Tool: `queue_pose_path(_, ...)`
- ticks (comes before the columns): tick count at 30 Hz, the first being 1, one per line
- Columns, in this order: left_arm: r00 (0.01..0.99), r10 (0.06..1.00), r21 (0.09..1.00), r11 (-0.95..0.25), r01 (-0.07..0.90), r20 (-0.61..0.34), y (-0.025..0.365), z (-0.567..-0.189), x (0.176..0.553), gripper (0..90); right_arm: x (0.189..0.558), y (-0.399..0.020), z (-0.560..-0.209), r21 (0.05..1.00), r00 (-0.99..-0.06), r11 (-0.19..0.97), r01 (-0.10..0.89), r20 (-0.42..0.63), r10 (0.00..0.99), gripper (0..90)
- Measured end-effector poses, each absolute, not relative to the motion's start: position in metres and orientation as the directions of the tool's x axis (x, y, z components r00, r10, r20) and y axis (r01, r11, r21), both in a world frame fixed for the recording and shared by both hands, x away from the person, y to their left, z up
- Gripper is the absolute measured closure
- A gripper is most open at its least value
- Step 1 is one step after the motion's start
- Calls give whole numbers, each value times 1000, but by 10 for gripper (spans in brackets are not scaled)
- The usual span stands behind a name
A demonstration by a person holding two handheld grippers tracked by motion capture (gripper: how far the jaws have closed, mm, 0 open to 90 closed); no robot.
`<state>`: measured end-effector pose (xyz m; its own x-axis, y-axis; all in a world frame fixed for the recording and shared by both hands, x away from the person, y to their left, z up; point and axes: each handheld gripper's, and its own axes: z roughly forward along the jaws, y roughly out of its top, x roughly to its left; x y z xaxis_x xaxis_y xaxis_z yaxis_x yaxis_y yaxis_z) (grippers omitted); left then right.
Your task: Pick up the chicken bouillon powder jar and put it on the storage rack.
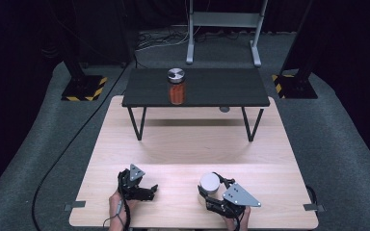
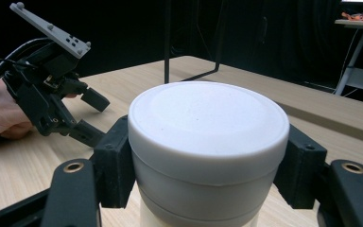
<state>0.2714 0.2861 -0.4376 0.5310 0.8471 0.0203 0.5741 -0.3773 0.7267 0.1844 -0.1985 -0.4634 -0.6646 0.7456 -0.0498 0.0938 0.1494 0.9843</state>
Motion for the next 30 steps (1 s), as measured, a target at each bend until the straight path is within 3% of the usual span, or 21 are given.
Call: queue_pose_path(30, 533, 846, 723, -374, 580, 10, 288, -437, 274, 4, 187, -222, -421, 984, -529, 141, 109, -62, 846, 329)
